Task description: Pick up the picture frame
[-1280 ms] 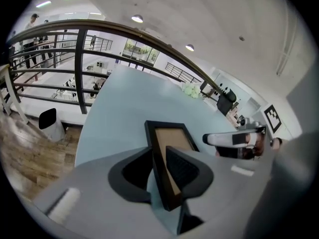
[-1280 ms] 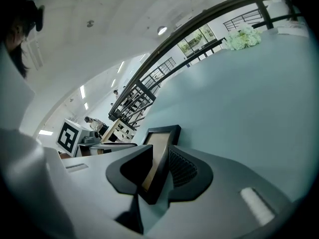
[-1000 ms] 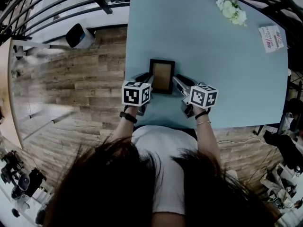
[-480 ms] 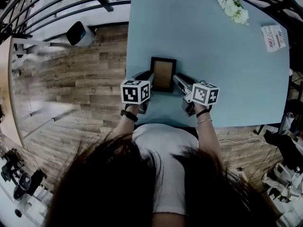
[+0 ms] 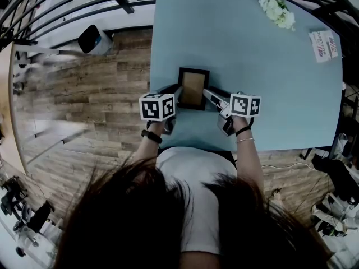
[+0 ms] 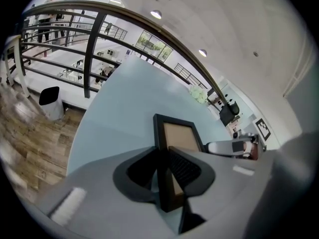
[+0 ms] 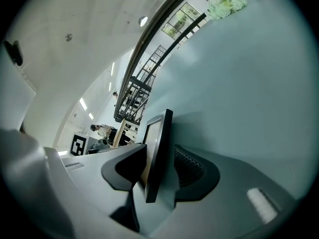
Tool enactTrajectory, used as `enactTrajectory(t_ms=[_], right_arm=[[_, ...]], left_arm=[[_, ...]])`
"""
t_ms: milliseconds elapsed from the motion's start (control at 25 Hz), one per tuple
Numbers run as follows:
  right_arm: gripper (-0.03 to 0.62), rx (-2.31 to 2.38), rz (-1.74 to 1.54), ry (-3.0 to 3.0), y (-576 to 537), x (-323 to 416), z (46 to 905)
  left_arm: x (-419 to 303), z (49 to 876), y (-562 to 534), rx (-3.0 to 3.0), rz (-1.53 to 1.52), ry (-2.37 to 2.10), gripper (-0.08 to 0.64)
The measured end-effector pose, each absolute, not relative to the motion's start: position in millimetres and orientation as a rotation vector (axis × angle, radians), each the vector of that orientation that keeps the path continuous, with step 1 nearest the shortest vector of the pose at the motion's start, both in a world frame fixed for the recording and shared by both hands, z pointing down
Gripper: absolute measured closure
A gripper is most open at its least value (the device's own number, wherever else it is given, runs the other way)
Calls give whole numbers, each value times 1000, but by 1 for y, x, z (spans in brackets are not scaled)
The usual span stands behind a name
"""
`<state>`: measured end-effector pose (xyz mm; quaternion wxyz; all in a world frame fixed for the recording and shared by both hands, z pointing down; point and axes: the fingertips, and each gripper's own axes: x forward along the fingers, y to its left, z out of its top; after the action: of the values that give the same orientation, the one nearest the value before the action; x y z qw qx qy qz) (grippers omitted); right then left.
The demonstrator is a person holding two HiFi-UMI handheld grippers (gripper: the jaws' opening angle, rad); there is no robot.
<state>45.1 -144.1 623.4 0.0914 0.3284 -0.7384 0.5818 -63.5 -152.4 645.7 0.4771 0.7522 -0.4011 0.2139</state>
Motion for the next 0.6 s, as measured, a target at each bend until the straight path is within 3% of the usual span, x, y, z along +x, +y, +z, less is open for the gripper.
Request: enactTrajectory(t_ms=[600], right_arm=[[443, 773, 1883, -2158, -155, 7, 624]], left_arm=[[-64, 645, -153, 1805, 478, -926, 444]])
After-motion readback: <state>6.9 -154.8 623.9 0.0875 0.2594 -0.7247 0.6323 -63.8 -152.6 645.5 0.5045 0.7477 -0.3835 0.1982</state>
